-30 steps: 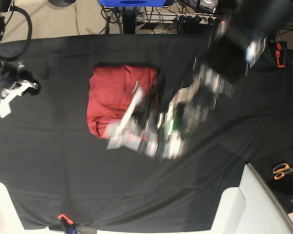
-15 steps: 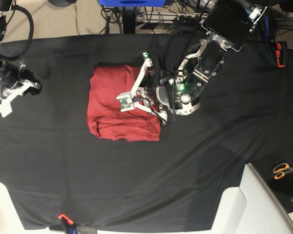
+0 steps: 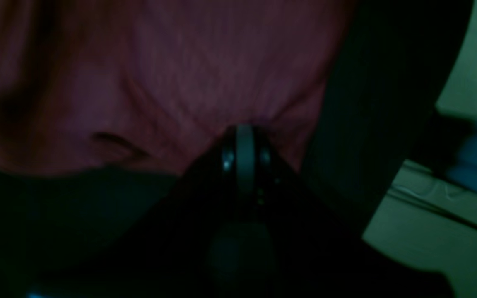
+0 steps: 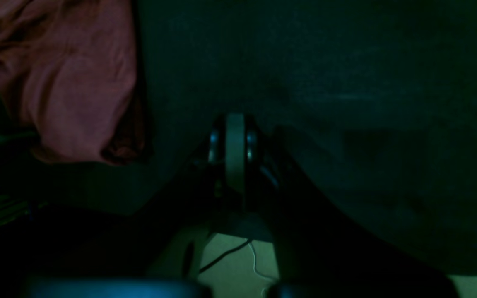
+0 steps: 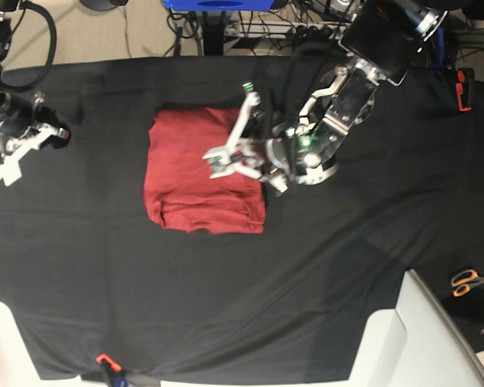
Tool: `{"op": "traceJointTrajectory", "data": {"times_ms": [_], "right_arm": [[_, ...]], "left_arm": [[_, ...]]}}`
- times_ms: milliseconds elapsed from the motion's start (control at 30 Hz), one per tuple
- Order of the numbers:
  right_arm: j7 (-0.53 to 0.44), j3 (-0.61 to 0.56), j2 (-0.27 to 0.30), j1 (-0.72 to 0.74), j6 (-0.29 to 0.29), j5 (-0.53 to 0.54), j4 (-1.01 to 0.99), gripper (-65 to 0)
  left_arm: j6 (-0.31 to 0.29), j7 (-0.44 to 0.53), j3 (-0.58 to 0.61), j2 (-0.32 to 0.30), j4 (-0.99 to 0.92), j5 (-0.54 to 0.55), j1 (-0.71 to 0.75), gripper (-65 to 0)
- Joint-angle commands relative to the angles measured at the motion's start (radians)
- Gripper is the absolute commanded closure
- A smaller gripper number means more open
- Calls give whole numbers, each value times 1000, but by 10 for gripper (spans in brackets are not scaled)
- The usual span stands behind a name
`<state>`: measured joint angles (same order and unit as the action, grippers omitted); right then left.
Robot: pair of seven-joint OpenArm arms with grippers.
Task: Fold the T-shirt properly
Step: 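Press and square the folded shirt with the left gripper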
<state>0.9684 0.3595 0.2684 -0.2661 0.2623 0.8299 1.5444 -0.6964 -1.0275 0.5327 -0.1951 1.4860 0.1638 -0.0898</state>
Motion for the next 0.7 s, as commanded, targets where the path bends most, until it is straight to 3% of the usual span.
{"op": "traceJointTrajectory", "data": {"times_ms": [0,267,500,667], "right_arm": [[-10,5,16,4,4,13,18,0],[-10,5,16,4,4,13,20,0],[-9,3,16,6,5,13,23,0],[-9,-1,16,4,7,9,77,0]], "left_arm": [[-2,6,0,1,3,10,3,0],[-2,8,-1,-37,15,20,32,0],[-2,0,-6,-39,141,13,12,0],[-2,-1,-98,-33,149,16,-21,0]]}}
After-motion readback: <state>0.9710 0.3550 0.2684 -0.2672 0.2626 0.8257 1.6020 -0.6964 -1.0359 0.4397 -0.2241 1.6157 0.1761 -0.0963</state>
